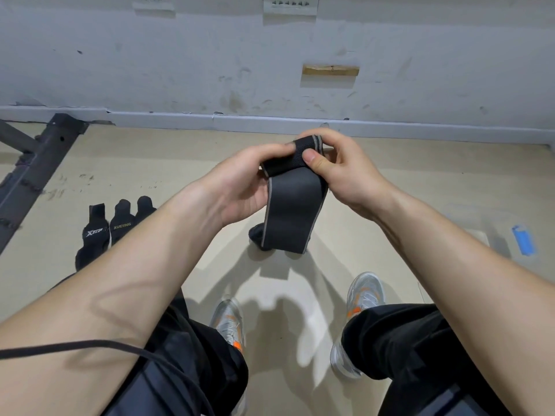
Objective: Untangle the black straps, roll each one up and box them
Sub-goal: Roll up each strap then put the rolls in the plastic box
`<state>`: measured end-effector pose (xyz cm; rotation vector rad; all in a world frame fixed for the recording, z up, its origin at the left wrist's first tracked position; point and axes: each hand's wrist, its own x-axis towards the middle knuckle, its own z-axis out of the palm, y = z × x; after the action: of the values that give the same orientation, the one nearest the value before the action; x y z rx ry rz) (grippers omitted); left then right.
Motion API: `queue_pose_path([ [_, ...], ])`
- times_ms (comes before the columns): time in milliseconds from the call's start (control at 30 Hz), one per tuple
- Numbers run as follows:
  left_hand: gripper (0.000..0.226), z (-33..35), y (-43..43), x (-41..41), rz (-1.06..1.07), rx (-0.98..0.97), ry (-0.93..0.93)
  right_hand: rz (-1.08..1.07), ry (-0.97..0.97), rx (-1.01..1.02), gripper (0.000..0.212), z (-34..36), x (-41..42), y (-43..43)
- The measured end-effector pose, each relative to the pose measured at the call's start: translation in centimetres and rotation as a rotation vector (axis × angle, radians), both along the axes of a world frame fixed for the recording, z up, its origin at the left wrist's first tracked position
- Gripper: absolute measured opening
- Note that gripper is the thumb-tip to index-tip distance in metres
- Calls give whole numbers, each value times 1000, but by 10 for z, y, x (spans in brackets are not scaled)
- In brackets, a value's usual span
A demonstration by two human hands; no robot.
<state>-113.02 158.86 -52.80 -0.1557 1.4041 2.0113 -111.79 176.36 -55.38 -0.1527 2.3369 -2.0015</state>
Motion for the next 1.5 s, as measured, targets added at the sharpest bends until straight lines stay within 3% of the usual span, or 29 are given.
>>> queue_pose_path([
  [133,31,-7,1,-1,55,-45,38,30,-9,36,22,4,3,0],
  [367,39,-15,0,-6,84,-159,214,29,-269,-100,11,7,7,-2],
  [533,40,-20,7,-4,167,-209,288,-39,-164,-120,6,0,4,-3],
  [633,48,-22,8,-4,94,-192,256,-69,-115,-114,5,-3,1,0],
  [733,25,-23,10,-1,17,-187,220,-81,-84,-65,12,-3,1,0],
  [867,16,-17,11,2,10,-144,173,-88,-12,-10,17,-1,2,2],
  [1000,28,-9,11,3,21,-103,114,-78,19,-33,19,2,4,2],
  [1100,34,-13,11,1,68,-155,191,-56,-16,-63,21,2,5,2],
  [1233,36,-20,10,-2,126,-207,250,-16,-200,-197,22,4,5,1],
  [1333,32,-23,9,-4,154,-302,374,-36,-304,-153,10,8,5,2],
  [1400,19,-24,10,-4,148,-363,466,-48,-317,-143,19,7,5,1],
  [1500,22,-22,13,-2,123,-383,533,-84,-257,-168,26,5,2,-2],
])
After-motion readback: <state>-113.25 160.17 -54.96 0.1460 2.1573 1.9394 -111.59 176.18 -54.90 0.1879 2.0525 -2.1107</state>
